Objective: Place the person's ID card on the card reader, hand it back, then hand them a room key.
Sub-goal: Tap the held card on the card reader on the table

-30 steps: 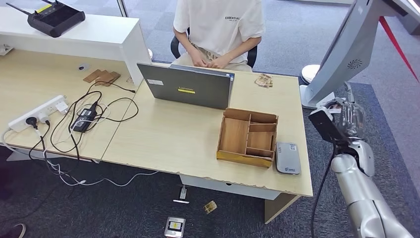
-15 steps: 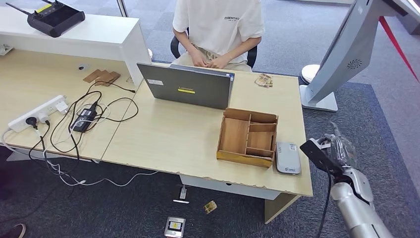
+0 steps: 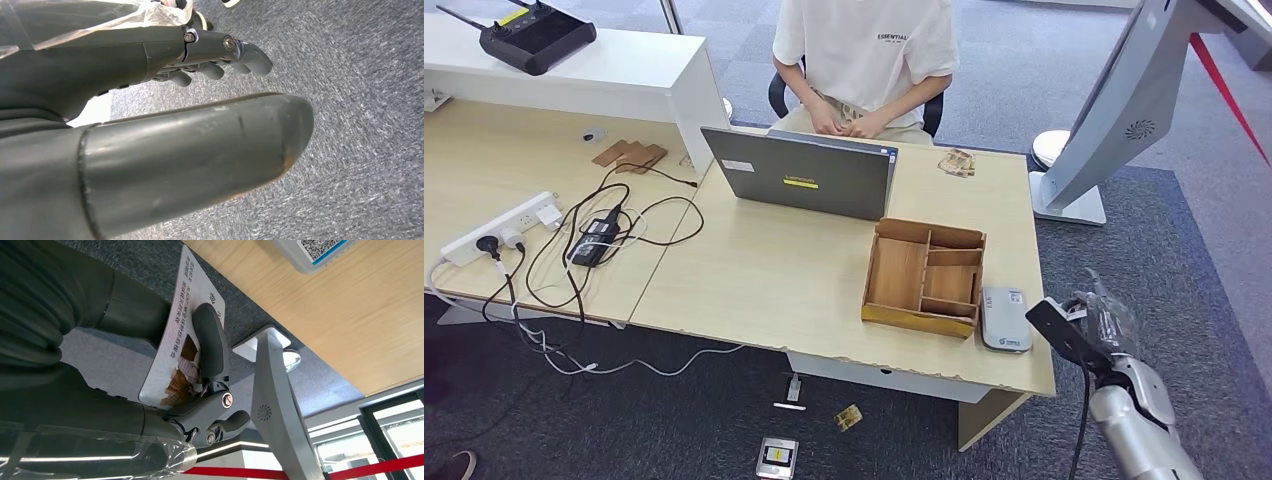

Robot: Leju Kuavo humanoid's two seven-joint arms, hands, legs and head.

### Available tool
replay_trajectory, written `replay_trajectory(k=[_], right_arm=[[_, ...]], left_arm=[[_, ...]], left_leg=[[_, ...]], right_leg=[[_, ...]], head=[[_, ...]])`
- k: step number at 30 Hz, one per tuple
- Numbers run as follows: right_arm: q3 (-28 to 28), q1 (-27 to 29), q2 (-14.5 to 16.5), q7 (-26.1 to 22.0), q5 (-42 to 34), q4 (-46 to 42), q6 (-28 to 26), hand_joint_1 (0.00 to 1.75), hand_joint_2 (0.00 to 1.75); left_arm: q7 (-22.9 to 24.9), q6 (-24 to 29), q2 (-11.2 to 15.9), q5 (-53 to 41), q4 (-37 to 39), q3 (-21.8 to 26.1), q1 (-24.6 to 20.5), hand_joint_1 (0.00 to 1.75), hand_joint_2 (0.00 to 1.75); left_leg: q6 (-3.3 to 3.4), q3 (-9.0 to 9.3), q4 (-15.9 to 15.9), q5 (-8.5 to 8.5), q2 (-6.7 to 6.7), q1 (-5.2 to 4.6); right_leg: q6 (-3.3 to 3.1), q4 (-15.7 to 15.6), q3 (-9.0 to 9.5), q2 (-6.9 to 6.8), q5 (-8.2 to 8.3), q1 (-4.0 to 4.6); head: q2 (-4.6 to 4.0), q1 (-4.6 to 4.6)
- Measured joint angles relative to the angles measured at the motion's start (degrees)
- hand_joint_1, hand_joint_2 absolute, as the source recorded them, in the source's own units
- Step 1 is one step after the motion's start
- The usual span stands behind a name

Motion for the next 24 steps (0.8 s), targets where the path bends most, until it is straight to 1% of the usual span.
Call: replay_trajectory(k=[5, 10, 24], right_arm=[[0.1, 0.4, 0.3, 0.0, 0.0, -0.1, -0.4, 1.75, 1.75], [0.1, 0.5, 0.8, -1.0, -0.6, -0.9, -0.8, 1.75, 1.75], [0.3, 2.8, 1.2, -1.2, -1.1, -5.0, 1.4, 1.75, 1.75]], left_arm=[[0.3, 0.0, 0.0, 0.0, 0.0, 0.0, 0.0, 0.0, 0.0], [0.0, 0.0, 0.0, -0.2, 0.0, 0.0, 0.0, 0.0, 0.0], [-0.2, 0.0, 0.0, -1.4, 0.0, 0.0, -0.3, 0.0, 0.0]], left_leg=[[0.0, 0.0, 0.0, 0.0, 0.0, 0.0], [0.0, 0.0, 0.0, 0.0, 0.0, 0.0], [0.0, 0.01, 0.0, 0.0, 0.0, 0.0]], right_leg=[[0.0, 0.0, 0.0, 0.0, 0.0, 0.0], [0.0, 0.0, 0.0, 0.0, 0.0, 0.0], [0.0, 0.0, 0.0, 0.0, 0.0, 0.0]], head=[[0.0, 0.01], [0.0, 0.01], [0.0, 0.01]])
